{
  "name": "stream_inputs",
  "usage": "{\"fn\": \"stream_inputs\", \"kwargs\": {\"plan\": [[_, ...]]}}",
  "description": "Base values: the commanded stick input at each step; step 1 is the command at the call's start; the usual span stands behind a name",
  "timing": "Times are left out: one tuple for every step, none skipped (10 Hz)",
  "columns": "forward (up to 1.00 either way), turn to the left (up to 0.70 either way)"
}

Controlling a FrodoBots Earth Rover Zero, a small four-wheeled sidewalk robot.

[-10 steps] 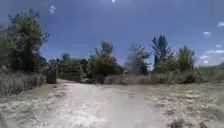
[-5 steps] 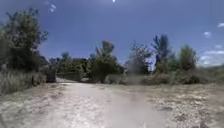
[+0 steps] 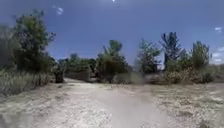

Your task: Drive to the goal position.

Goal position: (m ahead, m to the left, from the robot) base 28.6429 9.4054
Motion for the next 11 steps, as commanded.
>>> {"fn": "stream_inputs", "kwargs": {"plan": [[0.45, 0.0], [0.45, 0.0], [0.45, 0.0], [0.45, 0.0], [0.45, 0.0], [0.45, 0.0], [0.45, 0.0], [0.45, 0.0], [0.45, 0.0], [0.45, 0.0], [0.45, 0.0]]}}
